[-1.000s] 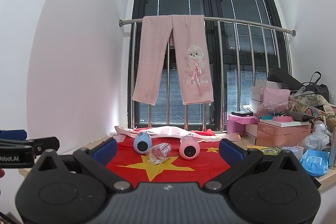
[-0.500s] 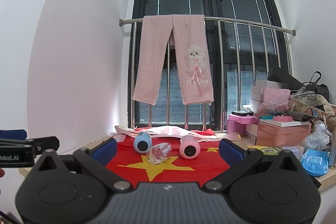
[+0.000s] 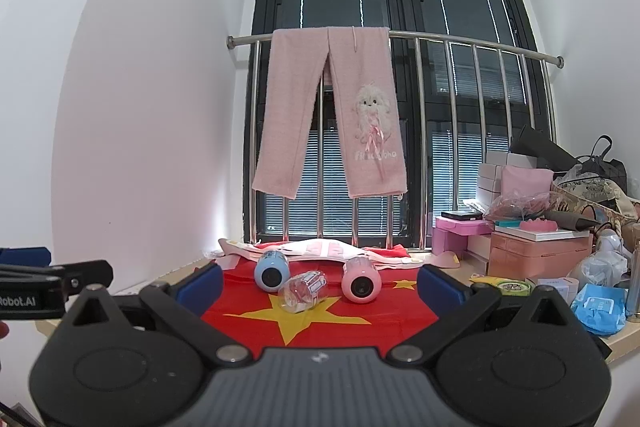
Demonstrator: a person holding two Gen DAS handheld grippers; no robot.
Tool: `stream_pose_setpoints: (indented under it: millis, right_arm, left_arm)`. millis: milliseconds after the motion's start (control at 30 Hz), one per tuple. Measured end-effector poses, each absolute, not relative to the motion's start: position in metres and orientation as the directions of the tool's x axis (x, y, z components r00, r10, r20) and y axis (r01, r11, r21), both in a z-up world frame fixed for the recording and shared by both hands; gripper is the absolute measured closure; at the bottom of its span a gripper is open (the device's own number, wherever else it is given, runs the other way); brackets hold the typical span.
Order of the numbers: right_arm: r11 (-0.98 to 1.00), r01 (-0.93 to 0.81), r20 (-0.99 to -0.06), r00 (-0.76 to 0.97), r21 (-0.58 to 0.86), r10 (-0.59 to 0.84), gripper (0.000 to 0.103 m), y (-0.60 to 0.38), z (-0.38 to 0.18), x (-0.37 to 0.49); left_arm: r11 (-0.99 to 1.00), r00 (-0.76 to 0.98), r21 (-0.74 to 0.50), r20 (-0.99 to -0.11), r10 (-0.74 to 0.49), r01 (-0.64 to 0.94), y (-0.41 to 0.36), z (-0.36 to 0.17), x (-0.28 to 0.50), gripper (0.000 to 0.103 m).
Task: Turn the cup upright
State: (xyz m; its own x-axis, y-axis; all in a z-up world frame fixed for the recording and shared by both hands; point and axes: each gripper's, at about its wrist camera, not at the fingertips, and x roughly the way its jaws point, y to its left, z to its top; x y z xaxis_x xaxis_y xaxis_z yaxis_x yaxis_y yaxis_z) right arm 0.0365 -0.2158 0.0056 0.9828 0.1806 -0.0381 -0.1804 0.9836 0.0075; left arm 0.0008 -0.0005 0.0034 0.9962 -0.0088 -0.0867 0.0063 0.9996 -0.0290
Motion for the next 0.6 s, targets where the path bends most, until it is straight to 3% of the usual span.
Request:
stream_pose_setpoints:
  millis: [600]
  right_arm:
    - [0.981, -0.193, -0.127, 0.973, -0.007, 0.19, 0.0, -0.2, 0.003, 0.129]
  left_arm:
    - [0.999, 0.985, -0.032, -0.171, 0.004, -0.01, 0.015, 0.009, 0.085, 0.0]
